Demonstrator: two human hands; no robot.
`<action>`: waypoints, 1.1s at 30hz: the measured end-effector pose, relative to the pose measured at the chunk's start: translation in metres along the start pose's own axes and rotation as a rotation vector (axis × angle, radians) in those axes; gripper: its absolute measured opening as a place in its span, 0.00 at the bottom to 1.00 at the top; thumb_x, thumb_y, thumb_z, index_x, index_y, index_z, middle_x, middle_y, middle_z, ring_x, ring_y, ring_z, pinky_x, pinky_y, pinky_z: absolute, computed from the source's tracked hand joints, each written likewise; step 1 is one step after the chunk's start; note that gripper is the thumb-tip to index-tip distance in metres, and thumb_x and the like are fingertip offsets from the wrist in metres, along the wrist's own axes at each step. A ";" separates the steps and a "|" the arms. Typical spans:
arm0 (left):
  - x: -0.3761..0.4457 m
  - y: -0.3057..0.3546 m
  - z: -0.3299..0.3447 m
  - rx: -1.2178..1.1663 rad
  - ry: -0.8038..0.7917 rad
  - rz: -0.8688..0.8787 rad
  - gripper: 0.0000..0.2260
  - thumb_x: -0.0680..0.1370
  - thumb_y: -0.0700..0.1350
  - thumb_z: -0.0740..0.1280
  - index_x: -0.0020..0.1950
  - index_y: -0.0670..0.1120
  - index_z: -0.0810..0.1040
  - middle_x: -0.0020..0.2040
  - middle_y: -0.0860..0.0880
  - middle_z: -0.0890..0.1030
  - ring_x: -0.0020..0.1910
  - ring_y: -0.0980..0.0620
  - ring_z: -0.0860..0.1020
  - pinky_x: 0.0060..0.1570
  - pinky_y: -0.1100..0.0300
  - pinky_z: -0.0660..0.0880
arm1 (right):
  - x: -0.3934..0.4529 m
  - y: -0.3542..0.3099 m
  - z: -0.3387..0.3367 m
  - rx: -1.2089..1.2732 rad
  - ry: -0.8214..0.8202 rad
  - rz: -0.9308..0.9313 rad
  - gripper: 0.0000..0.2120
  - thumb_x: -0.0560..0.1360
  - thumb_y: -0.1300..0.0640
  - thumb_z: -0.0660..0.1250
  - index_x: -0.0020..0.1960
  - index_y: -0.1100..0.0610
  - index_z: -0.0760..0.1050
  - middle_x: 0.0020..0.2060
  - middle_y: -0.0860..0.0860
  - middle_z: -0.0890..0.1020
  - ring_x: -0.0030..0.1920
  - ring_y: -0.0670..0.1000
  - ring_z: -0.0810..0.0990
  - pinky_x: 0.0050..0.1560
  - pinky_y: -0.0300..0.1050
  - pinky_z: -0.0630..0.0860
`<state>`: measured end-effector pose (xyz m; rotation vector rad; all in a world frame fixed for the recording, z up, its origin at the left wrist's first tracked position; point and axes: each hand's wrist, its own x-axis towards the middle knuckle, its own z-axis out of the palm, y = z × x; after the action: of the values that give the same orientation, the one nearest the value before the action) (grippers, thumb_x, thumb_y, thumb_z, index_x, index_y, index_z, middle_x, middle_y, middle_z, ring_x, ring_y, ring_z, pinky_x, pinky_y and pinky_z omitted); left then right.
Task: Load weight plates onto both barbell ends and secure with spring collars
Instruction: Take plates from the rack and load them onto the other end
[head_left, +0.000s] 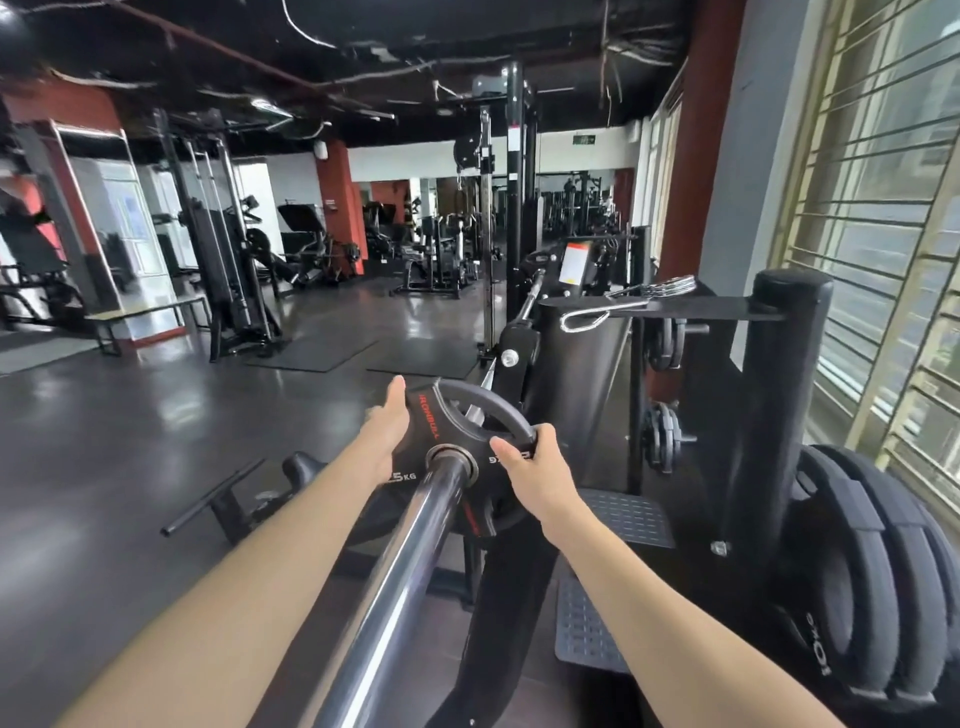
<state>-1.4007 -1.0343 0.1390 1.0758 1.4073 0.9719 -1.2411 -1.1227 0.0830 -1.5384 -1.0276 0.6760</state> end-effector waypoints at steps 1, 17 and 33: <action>-0.001 -0.001 0.000 -0.014 0.010 -0.008 0.40 0.80 0.70 0.53 0.83 0.45 0.50 0.82 0.44 0.58 0.78 0.38 0.62 0.75 0.40 0.61 | 0.000 -0.001 0.000 -0.009 -0.009 -0.004 0.13 0.78 0.47 0.69 0.50 0.51 0.67 0.47 0.51 0.83 0.59 0.55 0.77 0.51 0.47 0.71; -0.135 0.009 0.185 0.660 -0.051 1.145 0.09 0.80 0.43 0.61 0.54 0.46 0.80 0.54 0.48 0.82 0.58 0.43 0.74 0.57 0.50 0.70 | -0.036 0.057 -0.262 0.463 0.483 0.400 0.10 0.84 0.55 0.58 0.56 0.60 0.74 0.39 0.52 0.79 0.36 0.47 0.79 0.49 0.47 0.81; -0.195 -0.048 0.552 1.580 -0.418 1.037 0.26 0.83 0.62 0.53 0.60 0.43 0.81 0.60 0.43 0.82 0.62 0.43 0.79 0.63 0.50 0.70 | 0.010 0.251 -0.482 0.817 0.317 1.077 0.48 0.70 0.29 0.68 0.79 0.56 0.60 0.78 0.58 0.63 0.77 0.66 0.61 0.68 0.74 0.64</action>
<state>-0.8507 -1.2339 0.0868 3.1259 1.0398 -0.0365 -0.7626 -1.3434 -0.0504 -1.2782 0.4122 1.3092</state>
